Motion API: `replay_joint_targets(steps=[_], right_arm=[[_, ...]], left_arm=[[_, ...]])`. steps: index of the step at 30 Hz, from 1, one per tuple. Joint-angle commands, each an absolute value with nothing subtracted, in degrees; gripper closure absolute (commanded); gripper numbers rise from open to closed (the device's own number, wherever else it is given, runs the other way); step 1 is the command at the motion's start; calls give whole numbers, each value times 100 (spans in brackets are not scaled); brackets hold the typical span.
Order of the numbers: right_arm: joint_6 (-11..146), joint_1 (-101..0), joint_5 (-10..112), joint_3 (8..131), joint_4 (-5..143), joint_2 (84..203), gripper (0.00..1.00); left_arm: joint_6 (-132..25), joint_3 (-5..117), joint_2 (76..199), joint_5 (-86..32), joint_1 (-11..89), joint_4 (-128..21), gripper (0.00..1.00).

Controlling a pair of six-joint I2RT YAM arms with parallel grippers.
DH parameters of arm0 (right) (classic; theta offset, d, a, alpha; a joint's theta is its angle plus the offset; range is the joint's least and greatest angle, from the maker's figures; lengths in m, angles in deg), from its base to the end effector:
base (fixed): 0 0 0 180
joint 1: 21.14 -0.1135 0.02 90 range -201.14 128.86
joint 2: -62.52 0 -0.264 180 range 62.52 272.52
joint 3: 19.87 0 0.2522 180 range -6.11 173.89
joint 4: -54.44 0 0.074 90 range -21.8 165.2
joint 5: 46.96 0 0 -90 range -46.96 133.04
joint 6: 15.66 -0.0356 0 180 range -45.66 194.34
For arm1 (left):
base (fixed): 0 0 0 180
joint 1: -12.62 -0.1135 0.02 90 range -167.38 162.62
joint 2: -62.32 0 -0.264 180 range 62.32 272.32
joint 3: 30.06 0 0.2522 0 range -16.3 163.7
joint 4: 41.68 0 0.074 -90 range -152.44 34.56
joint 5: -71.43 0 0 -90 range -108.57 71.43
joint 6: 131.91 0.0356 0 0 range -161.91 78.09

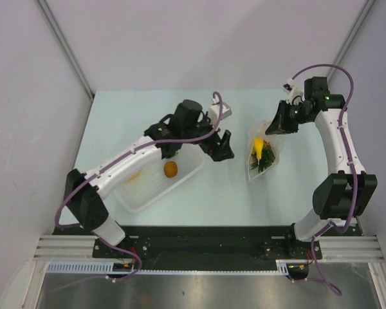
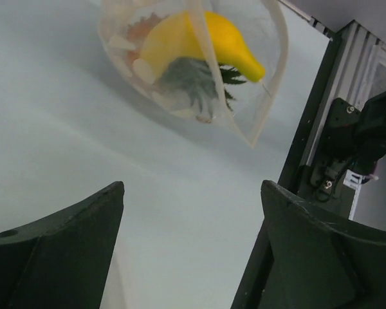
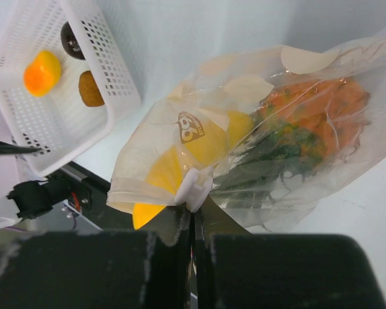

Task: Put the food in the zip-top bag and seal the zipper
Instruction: Adjust the zipper food storage bag at the center of the board.

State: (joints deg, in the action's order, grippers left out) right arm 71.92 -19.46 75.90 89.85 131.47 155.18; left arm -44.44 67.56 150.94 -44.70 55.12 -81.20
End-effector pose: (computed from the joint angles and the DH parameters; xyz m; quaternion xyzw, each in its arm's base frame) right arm 0.3258 0.0098 0.3612 -0.0401 0.9284 0.2748 0.2467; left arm 0.2504 -0.2507 0.3631 0.3945 0.7566 -0.3664 0.3712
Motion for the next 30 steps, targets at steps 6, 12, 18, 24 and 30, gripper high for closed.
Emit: replay_joint_targets(steps=[6, 12, 18, 24, 30], right_arm=[[6801, -1797, 8066, 8986, 12981, 15542, 100], [6784, -1701, 8206, 8960, 13034, 15568, 100], [6880, -1692, 8338, 8723, 13122, 15445, 100], [6845, -1692, 8689, 8661, 13289, 15314, 100], [6248, -1806, 9304, 8197, 13245, 14875, 100]], left_arm=[[-5754, 7159, 16119, -3985, 6632, -6820, 7], [-5888, 7388, 16638, -3459, 6667, -6986, 42], [-5660, 7458, 16560, -3474, 6527, -7354, 100], [-5325, 7458, 15954, -3930, 6219, -7978, 100], [-5053, 7722, 15487, -4370, 5727, -9103, 100]])
